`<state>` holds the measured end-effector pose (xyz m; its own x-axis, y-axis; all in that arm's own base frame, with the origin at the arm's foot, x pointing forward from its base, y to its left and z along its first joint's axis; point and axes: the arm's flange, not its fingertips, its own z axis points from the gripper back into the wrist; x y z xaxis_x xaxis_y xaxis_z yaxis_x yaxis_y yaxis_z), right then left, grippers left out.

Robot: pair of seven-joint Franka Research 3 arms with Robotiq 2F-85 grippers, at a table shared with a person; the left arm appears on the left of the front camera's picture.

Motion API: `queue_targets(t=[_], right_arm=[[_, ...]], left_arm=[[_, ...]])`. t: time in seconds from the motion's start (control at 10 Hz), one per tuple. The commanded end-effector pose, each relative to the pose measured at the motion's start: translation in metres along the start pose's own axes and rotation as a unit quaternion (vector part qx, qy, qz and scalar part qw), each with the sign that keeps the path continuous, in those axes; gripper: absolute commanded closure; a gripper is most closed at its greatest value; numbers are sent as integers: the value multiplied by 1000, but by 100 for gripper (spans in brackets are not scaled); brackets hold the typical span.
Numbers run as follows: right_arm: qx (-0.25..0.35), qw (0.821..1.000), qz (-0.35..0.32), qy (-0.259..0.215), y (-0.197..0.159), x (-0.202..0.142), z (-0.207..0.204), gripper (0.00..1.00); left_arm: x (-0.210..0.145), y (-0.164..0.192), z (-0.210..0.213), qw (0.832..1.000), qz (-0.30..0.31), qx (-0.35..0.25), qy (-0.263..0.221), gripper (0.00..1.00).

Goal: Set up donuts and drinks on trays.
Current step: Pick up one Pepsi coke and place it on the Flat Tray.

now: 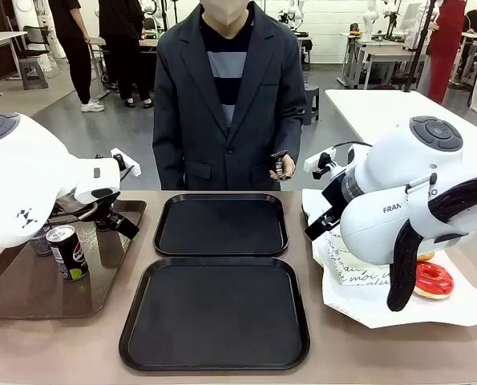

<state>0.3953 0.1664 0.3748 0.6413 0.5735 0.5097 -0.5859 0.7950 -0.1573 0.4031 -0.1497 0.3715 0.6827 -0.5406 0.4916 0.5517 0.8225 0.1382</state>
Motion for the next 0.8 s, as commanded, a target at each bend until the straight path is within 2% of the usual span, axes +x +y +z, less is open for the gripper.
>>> queue_targets(t=[0.0, 0.5, 0.6, 0.7], right_arm=[[0, 1000, 0, 0, 0, 0, 0, 0], [0, 1000, 0, 0, 0, 0, 0, 0], [-19, 1000, 21, -11, 12, -20, 34, 0], [-40, 998, 43, -2, 19, -50, 66, 0]], left_arm=[[0, 0, 0, 1000, 0, 0, 0, 0], [0, 0, 0, 1000, 0, 0, 0, 0], [-12, -5, 38, 1000, -21, 12, -5, 0], [-33, -13, 78, 999, -41, 26, -14, 0]])
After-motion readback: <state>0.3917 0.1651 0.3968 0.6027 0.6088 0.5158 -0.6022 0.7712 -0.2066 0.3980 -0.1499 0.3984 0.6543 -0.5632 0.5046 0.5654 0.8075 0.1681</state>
